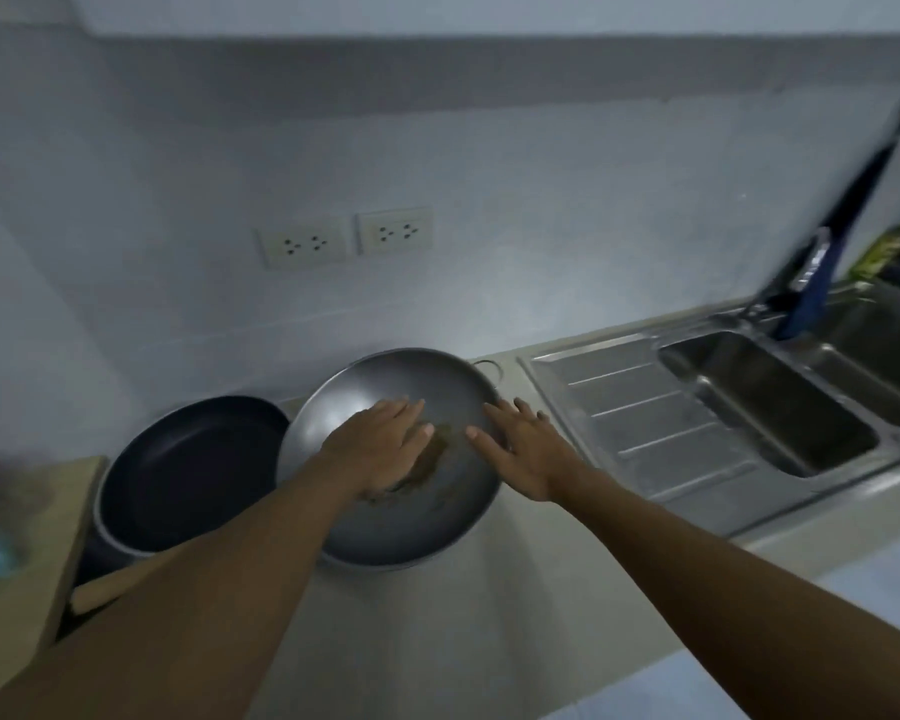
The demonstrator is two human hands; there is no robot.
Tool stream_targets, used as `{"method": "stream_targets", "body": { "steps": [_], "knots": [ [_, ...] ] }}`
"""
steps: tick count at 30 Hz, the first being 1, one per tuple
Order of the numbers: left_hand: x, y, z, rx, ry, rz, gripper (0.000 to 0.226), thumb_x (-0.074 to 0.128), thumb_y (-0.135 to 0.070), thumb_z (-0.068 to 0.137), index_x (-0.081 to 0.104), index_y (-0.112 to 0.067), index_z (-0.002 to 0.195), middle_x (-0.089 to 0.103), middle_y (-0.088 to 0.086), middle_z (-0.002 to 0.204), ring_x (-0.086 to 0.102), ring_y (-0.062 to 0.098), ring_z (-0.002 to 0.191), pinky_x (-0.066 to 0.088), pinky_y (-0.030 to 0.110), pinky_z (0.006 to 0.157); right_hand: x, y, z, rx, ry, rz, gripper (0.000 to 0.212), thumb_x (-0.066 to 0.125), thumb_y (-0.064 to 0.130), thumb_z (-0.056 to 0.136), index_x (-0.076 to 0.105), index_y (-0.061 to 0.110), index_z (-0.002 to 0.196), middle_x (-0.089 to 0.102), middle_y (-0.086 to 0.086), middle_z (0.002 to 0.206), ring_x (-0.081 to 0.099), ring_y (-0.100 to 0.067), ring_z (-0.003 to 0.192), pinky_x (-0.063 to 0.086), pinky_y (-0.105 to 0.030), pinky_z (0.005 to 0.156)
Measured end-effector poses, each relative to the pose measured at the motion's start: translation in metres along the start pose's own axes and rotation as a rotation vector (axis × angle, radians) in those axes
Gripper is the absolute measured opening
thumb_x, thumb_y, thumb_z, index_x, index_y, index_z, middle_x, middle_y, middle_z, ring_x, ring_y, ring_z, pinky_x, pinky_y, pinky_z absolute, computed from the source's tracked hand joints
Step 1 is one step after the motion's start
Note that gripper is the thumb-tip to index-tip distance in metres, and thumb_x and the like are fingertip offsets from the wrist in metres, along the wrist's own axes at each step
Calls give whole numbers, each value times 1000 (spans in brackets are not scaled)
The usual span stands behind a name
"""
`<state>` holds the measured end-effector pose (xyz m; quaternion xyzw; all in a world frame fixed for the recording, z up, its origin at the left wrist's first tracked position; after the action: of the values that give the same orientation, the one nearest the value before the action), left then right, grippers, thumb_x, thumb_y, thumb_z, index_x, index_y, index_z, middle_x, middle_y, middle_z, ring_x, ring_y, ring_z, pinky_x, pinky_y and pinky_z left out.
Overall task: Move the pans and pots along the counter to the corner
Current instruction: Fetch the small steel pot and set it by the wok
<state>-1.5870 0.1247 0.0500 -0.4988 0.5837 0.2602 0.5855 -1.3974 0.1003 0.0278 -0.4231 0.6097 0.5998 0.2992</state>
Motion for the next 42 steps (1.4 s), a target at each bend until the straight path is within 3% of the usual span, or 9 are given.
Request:
{"method": "stream_targets", "body": {
  "steps": [3, 9, 12, 16, 19, 22, 29, 37, 42],
  "knots": [
    [8, -64, 16, 41, 47, 46, 64, 16, -56, 102, 9, -26, 159, 5, -4, 166, 3, 16, 152, 7, 39, 123, -38, -49, -40, 56, -75, -6, 101, 8, 85, 82, 25, 22, 159, 20, -5, 167, 9, -25, 155, 4, -49, 123],
    [36, -186, 32, 151, 117, 113, 64, 13, -55, 102, 6, -25, 159, 2, -3, 166, 1, 15, 152, 5, 39, 123, -86, -140, -122, 163, -146, -13, 96, 11, 82, 86, 24, 19, 158, 20, -7, 167, 12, -27, 154, 5, -51, 124],
    [60, -263, 36, 257, 121, 132, 62, 17, -53, 103, 14, -22, 157, 13, 0, 165, 12, 18, 151, 15, 38, 120, -108, -199, -176, 274, -197, -13, 86, 17, 75, 94, 24, 19, 159, 20, -7, 167, 12, -28, 155, 3, -52, 124],
    [87, -364, 39, 373, 131, 200, 58, 21, -51, 103, 32, -19, 149, 32, 5, 158, 28, 24, 145, 25, 43, 117, -131, -267, -249, 369, -246, 6, 94, 10, 81, 87, 26, 21, 158, 24, -6, 166, 15, -29, 154, 7, -56, 124],
    [103, -430, 48, 460, 165, 229, 61, 18, -53, 102, 22, -22, 155, 23, 2, 163, 21, 22, 149, 22, 47, 118, -152, -310, -297, 469, -313, 31, 99, 7, 84, 84, 27, 22, 157, 26, -4, 165, 16, -30, 153, 7, -55, 122],
    [116, -493, 58, 556, 179, 231, 64, 18, -53, 102, 14, -21, 158, 12, 1, 166, 12, 20, 152, 14, 43, 120, -169, -351, -339, 568, -368, 53, 99, 7, 85, 84, 26, 22, 158, 25, -4, 166, 14, -30, 154, 4, -53, 122],
    [152, -631, 88, 747, 198, 265, 65, 14, -58, 99, 16, -26, 156, 17, -3, 164, 17, 20, 150, 22, 50, 118, -212, -438, -416, 762, -434, 53, 99, 7, 84, 84, 25, 20, 158, 25, -3, 166, 13, -30, 154, 3, -53, 124],
    [172, -768, 147, 962, 201, 312, 64, 15, -56, 101, 18, -24, 156, 18, -3, 164, 18, 19, 150, 21, 46, 119, -280, -544, -440, 911, -512, 52, 89, 12, 78, 91, 26, 21, 158, 30, -4, 164, 18, -29, 153, 5, -52, 124],
    [175, -841, 191, 1080, 198, 324, 54, 19, -51, 103, 33, -22, 146, 40, -2, 151, 39, 20, 136, 34, 45, 110, -308, -605, -449, 991, -561, 108, 88, 13, 78, 92, 27, 20, 157, 30, -3, 164, 17, -27, 153, 4, -51, 124]
  ]
}}
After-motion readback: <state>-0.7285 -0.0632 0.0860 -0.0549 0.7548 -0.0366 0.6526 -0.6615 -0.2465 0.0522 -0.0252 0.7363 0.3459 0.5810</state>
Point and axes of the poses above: each hand's wrist, its own z-axis towards the middle knuckle, its own x-axis out of the palm, y = z × x, the point moved 7 cm from there along z, towards the middle knuckle
